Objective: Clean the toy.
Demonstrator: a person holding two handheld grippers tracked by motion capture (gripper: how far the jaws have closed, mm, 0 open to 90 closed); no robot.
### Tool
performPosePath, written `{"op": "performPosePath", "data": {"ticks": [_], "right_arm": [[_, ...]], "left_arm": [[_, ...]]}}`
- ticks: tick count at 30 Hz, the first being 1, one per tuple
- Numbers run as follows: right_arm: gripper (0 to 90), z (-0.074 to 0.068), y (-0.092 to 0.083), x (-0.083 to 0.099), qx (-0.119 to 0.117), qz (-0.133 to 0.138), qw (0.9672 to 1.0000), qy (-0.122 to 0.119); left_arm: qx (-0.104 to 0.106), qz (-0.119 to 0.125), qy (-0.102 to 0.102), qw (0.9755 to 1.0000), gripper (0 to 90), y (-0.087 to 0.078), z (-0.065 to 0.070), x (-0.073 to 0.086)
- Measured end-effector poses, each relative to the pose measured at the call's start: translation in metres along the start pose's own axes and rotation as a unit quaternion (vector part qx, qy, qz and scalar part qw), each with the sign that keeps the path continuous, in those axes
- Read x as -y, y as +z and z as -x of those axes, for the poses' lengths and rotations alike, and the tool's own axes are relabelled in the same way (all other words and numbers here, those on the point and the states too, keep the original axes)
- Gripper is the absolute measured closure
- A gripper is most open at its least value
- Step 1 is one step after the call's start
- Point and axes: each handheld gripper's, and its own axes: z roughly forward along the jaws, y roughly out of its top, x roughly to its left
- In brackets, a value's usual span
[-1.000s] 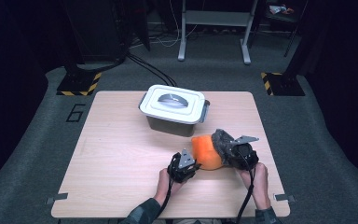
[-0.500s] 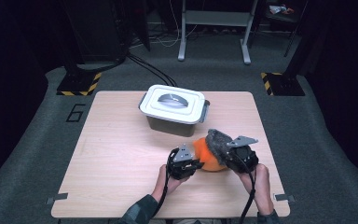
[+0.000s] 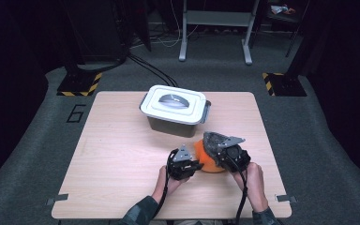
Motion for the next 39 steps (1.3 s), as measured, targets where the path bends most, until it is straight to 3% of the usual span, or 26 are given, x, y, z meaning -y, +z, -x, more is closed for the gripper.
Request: {"op": "performPosePath", "data": {"ticks": [17,33,39], "right_arm": [[69.9,0.035,0.009,0.023,-0.006,0.0,0.9978,0.066],[70.4,0.061,0.035,0.048,0.008,-0.035,0.9932,0.11],[70.7,0.06,0.019,0.046,0.014,-0.015,0.993,0.116]], "left_arm": [[0.001,0.004,-0.019,0.9998,79.7,0.0,-0.004,0.004],[-0.001,0.008,-0.028,0.9996,79.3,0.0,-0.007,0.005],[-0.004,0.006,-0.028,0.9996,79.2,-0.001,-0.007,0.005]]}}
